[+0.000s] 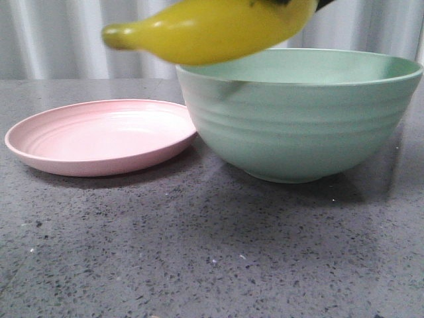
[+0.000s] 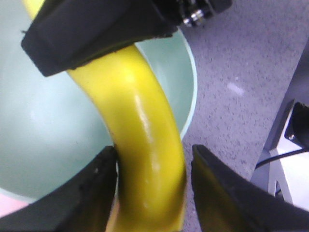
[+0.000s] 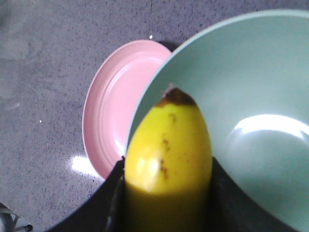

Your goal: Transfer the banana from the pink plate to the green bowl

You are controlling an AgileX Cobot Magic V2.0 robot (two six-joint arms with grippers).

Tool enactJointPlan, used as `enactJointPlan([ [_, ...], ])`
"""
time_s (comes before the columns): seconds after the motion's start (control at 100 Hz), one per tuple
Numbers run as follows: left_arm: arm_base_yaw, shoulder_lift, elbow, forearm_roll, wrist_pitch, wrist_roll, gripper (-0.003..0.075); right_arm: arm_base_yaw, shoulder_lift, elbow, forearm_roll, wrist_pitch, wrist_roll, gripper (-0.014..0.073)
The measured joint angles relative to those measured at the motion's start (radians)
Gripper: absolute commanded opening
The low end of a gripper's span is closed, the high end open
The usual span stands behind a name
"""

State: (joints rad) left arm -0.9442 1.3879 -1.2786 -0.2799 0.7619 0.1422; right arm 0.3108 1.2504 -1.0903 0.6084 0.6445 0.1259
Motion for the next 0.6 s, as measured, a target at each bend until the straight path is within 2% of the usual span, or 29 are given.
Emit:
enactJointPlan([
  [0.11, 0.0, 0.0, -0.025, 0.008, -0.004, 0.005, 0.0317, -0.016, 0.0, -0.023, -0.058, -0.008, -0.004, -0.0052],
  [0.4, -0.002, 0.0, -0.033, -0.023, 0.009, 0.005, 0.0317, -0.031, 0.006, -0.025, -0.236, -0.171, -0.004, -0.0037],
  [0.5, -0.002, 0.0, -0.033, -0.024, 0.009, 0.005, 0.0317, -0.031, 0.023, -0.026, -0.252, -0.182, -0.004, 0.0041],
  [0.6, -0.002, 0.0, -0.033, -0.024, 0.009, 0.005, 0.0316, -0.031, 0.053, -0.026, -0.284, -0.18, -0.004, 0.0206],
])
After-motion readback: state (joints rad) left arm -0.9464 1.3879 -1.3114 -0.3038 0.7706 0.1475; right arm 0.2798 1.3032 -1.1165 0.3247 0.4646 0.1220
